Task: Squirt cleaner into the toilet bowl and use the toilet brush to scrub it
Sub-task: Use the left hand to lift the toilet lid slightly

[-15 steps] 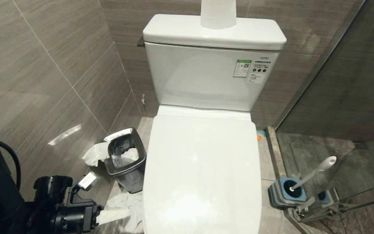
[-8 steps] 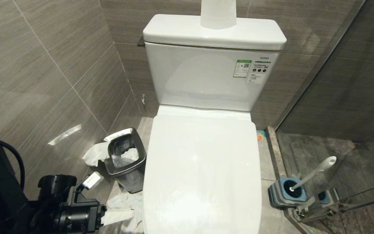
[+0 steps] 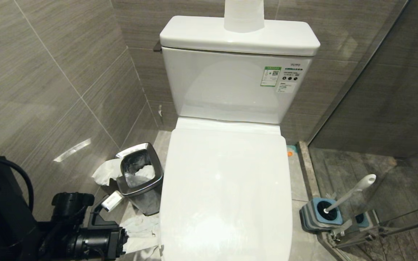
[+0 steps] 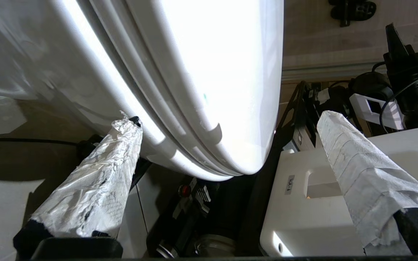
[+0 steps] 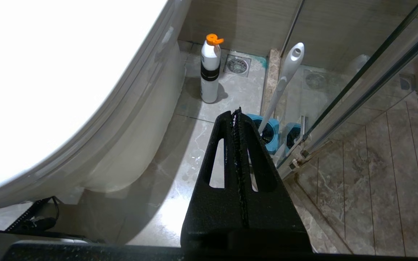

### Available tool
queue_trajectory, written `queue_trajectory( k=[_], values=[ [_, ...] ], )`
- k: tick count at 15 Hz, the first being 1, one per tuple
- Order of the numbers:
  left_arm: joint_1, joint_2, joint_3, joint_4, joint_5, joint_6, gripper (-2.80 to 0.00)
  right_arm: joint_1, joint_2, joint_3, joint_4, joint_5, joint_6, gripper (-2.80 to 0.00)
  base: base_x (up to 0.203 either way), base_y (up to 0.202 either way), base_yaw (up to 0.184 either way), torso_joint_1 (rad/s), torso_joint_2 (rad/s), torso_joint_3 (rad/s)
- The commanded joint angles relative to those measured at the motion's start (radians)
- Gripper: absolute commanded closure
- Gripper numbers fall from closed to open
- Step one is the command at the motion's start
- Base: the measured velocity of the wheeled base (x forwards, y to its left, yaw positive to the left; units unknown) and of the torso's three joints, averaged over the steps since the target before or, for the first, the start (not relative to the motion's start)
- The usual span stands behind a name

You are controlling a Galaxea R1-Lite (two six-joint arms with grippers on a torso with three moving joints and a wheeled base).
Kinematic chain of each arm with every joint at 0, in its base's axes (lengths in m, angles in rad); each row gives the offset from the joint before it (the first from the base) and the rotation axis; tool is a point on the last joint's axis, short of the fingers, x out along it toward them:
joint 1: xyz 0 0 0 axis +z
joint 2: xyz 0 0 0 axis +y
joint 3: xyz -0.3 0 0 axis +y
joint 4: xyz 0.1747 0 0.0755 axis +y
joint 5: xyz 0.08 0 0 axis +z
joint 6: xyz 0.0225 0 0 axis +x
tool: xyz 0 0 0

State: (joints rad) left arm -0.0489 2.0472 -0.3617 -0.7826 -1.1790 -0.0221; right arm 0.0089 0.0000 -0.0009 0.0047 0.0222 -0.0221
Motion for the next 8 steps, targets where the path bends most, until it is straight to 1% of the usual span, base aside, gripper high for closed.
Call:
queue_trajectory(
  k=[1, 5, 8],
  values=[
    [-0.005, -0.004, -0.001, -0.004, 0.008, -0.001, -2.80, 0.000, 0.000, 0.001, 0.000, 0.001, -0.001, 0.00, 0.000, 0.000, 0.000, 0.000, 0.00, 0.000],
    [-0.015, -0.007, -0.002, -0.004, 0.028, 0.001, -2.80, 0.000, 0.000, -0.001, 0.000, 0.001, -0.001, 0.00, 0.000, 0.000, 0.000, 0.000, 0.00, 0.000],
    [-0.027, -0.036, 0.004, 0.003, 0.027, -0.014, -2.80, 0.000, 0.000, 0.001, 0.000, 0.001, -0.001, 0.00, 0.000, 0.000, 0.000, 0.000, 0.00, 0.000]
  ],
)
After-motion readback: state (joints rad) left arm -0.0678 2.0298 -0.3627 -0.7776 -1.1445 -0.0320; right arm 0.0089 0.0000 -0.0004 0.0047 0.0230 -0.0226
